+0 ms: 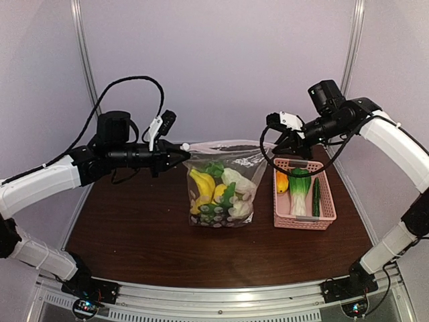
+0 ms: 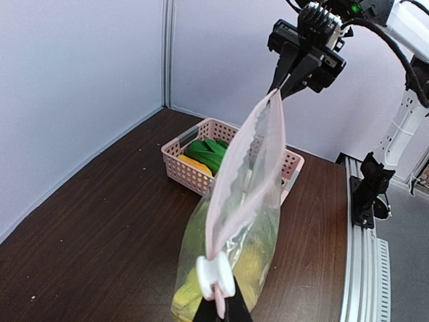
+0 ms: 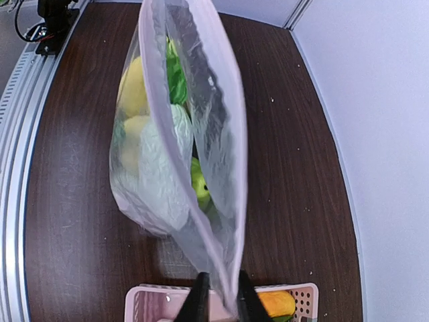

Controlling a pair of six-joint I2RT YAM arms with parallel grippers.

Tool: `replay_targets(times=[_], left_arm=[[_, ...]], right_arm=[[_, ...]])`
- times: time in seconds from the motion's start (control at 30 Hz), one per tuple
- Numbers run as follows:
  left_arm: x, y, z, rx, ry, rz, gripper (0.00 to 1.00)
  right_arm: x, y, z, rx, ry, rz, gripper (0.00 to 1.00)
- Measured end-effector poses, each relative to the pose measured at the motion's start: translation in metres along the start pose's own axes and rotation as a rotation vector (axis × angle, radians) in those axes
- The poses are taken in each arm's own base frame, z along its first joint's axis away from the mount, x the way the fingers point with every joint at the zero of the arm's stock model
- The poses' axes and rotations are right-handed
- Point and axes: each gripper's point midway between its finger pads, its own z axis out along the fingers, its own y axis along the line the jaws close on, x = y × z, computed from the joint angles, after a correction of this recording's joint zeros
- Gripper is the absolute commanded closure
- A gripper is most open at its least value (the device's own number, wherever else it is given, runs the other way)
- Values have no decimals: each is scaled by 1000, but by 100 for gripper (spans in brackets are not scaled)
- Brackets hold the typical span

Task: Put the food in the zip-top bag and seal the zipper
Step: Adjust the zipper food storage bag at the center of the board, then hold the zipper from the zipper food storage bag.

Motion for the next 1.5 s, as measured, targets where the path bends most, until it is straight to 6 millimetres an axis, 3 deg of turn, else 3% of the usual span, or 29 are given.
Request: replay_targets(times=[0.13, 0.2, 0.3, 0.43, 0.57, 0.67, 0.83, 1.0, 1.2, 1.5], left_arm=[[-2, -1, 1, 29, -4, -4, 100], [-1, -3, 3, 46, -3, -6, 100], [-3, -8, 5, 75, -11, -1, 100], [-6, -14, 5, 105, -24, 7, 100], [-5, -17, 5, 121, -23, 14, 100], [-2, -18, 4, 124, -12, 38, 100], [5, -24, -1, 109, 5, 108, 100], [10, -27, -3, 115, 20, 141, 100], [19, -27, 0, 119, 49, 145, 100], [18, -27, -2, 118, 47, 152, 100]], right_arm=[[8, 7, 0, -24, 37, 14, 49], [3, 18, 3, -60, 49, 11, 44], [-27, 31, 9, -95, 19, -30, 43], [-84, 41, 13, -95, -72, -95, 42], [-132, 42, 24, -96, -162, -117, 45], [-155, 33, 40, -105, -207, -108, 48], [-161, 35, 78, -162, -216, -67, 47], [-171, 52, 102, -213, -219, -60, 48], [-191, 65, 100, -232, -258, -88, 52], [-190, 65, 101, -226, -254, -90, 51]])
